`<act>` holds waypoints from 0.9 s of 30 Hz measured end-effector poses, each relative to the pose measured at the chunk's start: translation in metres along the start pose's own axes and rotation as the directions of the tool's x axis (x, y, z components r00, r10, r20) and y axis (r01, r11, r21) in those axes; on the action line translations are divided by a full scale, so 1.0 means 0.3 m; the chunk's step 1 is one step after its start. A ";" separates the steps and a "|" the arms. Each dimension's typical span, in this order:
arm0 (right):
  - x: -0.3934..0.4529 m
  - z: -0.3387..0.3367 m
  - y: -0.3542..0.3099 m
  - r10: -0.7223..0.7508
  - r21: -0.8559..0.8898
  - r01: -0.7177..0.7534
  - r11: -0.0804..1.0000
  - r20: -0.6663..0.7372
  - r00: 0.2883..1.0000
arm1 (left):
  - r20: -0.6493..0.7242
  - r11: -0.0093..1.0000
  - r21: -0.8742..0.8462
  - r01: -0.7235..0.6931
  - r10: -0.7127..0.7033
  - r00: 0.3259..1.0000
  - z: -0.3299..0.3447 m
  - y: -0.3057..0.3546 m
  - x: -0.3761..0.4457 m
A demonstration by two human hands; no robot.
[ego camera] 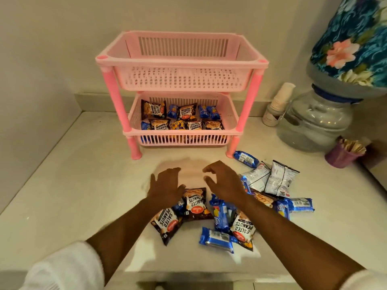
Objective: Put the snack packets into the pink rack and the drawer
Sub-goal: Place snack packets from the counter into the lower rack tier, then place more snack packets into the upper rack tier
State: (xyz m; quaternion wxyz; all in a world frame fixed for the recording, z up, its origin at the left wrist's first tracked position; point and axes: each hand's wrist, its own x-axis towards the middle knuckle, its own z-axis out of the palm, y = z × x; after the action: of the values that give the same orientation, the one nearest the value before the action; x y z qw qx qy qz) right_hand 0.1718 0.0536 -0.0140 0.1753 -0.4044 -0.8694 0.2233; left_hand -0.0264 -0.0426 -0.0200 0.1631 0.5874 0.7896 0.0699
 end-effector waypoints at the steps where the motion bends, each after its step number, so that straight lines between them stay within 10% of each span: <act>1: -0.020 0.008 -0.005 -0.020 -0.004 0.020 1.000 0.056 0.998 | -0.027 0.999 0.031 0.035 -0.034 0.999 0.016 -0.001 -0.023; 13: -0.115 0.138 -0.058 -0.115 -0.235 0.244 0.941 0.454 0.883 | -0.146 0.957 -0.056 0.283 -0.289 0.946 0.163 -0.019 -0.221; 27: -0.114 0.213 -0.058 -0.039 -0.296 0.153 0.943 0.360 0.932 | -0.052 0.965 -0.151 0.214 -0.224 0.973 0.144 -0.173 -0.183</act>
State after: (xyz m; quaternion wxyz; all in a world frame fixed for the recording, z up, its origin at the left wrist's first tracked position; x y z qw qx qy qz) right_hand 0.1508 0.0010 -0.0628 -0.0385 -0.3379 -0.9301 0.1390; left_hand -0.0444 -0.1140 -0.0666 0.1847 0.4803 0.8477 0.1288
